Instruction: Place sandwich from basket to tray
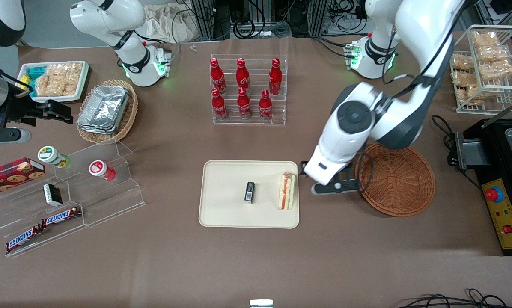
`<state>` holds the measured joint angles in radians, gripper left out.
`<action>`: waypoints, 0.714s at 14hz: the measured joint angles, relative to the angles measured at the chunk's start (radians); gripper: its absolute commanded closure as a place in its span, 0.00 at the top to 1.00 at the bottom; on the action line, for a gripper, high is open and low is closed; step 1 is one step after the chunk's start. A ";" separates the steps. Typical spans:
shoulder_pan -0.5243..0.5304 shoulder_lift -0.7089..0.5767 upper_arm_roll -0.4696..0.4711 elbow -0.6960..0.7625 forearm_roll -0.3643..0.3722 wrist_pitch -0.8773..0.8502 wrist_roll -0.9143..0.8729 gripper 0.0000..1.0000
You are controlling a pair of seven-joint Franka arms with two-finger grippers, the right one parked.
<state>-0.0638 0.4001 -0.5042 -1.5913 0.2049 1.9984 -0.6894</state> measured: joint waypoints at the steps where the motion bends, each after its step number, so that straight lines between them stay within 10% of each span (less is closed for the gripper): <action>1: 0.024 -0.038 0.000 0.000 -0.030 -0.056 0.054 1.00; 10: 0.255 -0.363 0.113 0.002 -0.178 -0.461 0.528 1.00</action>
<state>0.1912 0.0374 -0.3913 -1.5891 0.0266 1.5374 -0.1611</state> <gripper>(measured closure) 0.000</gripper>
